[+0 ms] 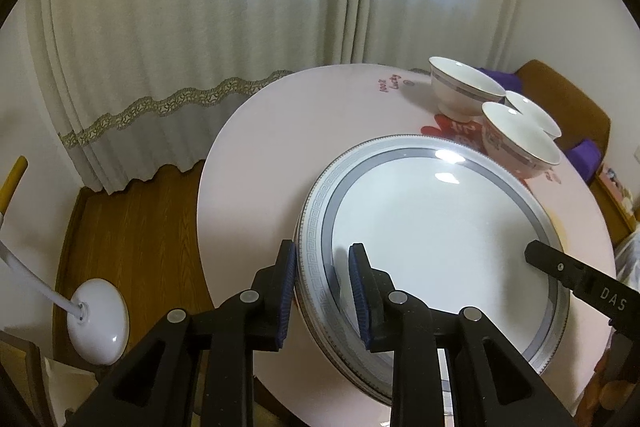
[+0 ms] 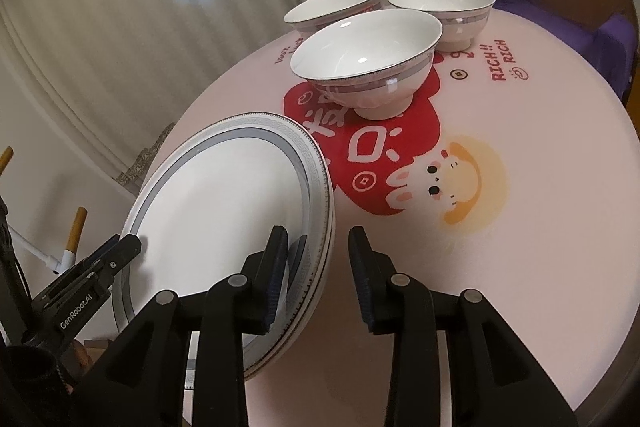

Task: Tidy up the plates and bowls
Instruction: 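Open both grippers and raise them away from the plate stack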

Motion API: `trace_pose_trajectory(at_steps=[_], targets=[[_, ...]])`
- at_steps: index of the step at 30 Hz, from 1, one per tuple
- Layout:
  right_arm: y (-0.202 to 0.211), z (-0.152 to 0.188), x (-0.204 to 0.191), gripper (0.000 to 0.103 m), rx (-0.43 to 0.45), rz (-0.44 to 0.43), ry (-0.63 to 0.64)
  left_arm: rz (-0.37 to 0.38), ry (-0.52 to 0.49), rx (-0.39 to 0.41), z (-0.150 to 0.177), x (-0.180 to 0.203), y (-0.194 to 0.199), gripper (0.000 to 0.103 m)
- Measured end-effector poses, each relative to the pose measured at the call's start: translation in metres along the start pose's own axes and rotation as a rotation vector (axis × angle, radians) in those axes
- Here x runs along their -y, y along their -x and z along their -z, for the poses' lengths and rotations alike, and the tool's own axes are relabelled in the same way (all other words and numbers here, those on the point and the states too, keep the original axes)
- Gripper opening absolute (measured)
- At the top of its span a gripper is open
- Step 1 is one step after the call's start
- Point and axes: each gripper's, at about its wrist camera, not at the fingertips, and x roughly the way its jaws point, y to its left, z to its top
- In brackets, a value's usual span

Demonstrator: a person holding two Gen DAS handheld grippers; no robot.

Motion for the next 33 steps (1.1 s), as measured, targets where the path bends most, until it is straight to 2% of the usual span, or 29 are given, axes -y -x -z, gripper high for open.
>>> trace_pose_trajectory(at_steps=[2, 4, 11, 14, 17, 20, 22, 23, 29, 33], targets=[[0.001, 0.001, 0.000, 0.034, -0.003, 0.008, 0.001, -0.009, -0.005, 0.007, 0.000, 0.001, 0.005, 0.028], [0.007, 0.003, -0.002, 0.038, -0.005, 0.027, 0.004, -0.029, -0.014, 0.018, -0.001, 0.004, 0.010, 0.049], [0.040, 0.002, -0.009, 0.052, 0.069, 0.068, 0.045, -0.035, -0.042, 0.072, -0.001, 0.027, 0.039, 0.060], [0.055, 0.000, -0.010, 0.055, 0.100, 0.078, 0.050, -0.015, -0.062, 0.099, -0.002, 0.042, 0.053, 0.064], [0.073, -0.003, -0.009, 0.064, 0.131, 0.082, 0.056, 0.021, -0.080, 0.127, -0.005, 0.057, 0.068, 0.069], [0.095, -0.008, -0.008, 0.072, 0.182, 0.096, 0.066, 0.050, -0.099, 0.158, -0.010, 0.070, 0.082, 0.079], [0.109, -0.012, -0.005, 0.076, 0.214, 0.106, 0.067, 0.070, -0.109, 0.181, -0.015, 0.078, 0.091, 0.092], [0.113, -0.014, -0.004, 0.077, 0.224, 0.112, 0.068, 0.077, -0.111, 0.191, -0.016, 0.080, 0.095, 0.095], [0.134, -0.034, 0.005, 0.084, 0.270, 0.129, 0.092, 0.121, -0.151, 0.222, -0.032, 0.099, 0.102, 0.097], [0.138, -0.051, 0.015, 0.086, 0.289, 0.134, 0.094, 0.121, -0.198, 0.224, -0.049, 0.115, 0.092, 0.097]])
